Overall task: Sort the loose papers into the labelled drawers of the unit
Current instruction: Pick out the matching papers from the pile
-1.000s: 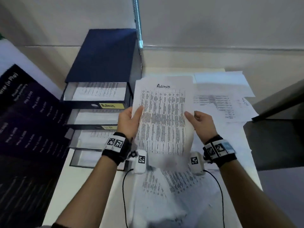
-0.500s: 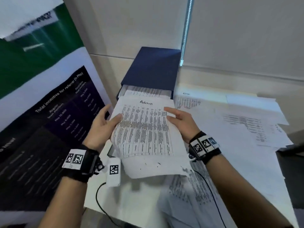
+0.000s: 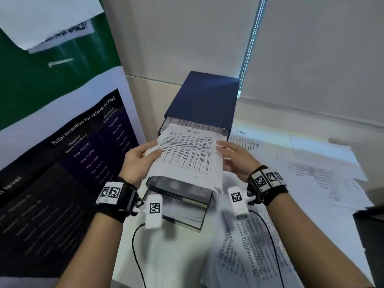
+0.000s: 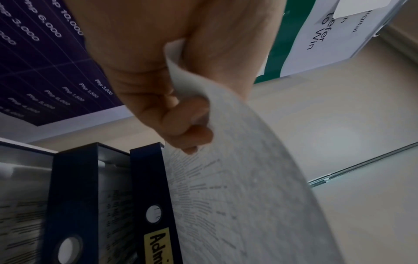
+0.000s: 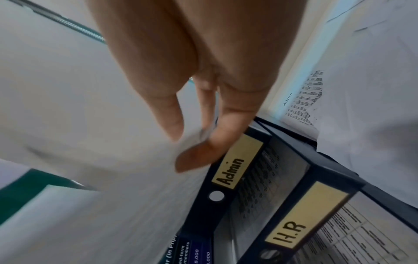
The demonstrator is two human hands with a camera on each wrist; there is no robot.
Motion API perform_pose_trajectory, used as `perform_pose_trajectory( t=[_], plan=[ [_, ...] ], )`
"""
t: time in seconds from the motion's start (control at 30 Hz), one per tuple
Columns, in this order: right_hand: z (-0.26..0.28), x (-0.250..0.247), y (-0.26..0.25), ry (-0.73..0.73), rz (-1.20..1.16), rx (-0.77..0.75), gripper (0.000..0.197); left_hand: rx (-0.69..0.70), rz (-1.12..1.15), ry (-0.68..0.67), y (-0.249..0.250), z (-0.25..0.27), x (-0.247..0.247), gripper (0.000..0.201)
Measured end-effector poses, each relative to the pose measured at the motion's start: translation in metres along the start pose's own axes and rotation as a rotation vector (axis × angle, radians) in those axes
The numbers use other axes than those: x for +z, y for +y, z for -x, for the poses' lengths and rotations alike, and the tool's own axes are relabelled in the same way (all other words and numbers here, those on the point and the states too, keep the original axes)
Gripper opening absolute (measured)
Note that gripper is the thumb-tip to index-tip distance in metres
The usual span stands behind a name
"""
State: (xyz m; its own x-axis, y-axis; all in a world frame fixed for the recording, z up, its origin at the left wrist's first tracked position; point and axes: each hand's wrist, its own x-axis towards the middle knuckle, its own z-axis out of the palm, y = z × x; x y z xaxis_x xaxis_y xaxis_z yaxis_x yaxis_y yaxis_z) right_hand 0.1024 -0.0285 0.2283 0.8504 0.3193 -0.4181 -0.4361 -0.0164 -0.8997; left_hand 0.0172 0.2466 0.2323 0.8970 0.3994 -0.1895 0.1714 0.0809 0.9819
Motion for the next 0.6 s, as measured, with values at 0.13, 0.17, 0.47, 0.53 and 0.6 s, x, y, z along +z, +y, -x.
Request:
perform_pose_trajectory(
  t=[0.13, 0.17, 0.47, 0.53, 0.6],
  plan=[
    [0.026, -0.003, -0.003, -0.272, 0.037, 0.095, 0.031, 0.06, -0.027, 0.034, -0.003, -0.038, 0.019, 0.033],
    [0.021, -0.003, -0.005, -0.246, 0.028, 0.096, 0.031, 0.072, -0.058, 0.043, -0.004, -0.048, 0.025, 0.032],
    [-0.076, 0.002, -0.03, 0.133, 0.01, 0.0, 0.011, 0.725, -0.909, -0.159, -0.019, -0.072, 0.07, 0.039],
    [-0.087, 0.007, -0.028, 0.159, 0.025, -0.015, 0.008, 0.694, -1.042, -0.297, -0.029, -0.074, 0.083, 0.048],
    [-0.089, 0.006, -0.025, 0.175, -0.009, -0.047, 0.005, 0.688, -1.132, -0.328, -0.036, -0.08, 0.092, 0.051]
  ],
)
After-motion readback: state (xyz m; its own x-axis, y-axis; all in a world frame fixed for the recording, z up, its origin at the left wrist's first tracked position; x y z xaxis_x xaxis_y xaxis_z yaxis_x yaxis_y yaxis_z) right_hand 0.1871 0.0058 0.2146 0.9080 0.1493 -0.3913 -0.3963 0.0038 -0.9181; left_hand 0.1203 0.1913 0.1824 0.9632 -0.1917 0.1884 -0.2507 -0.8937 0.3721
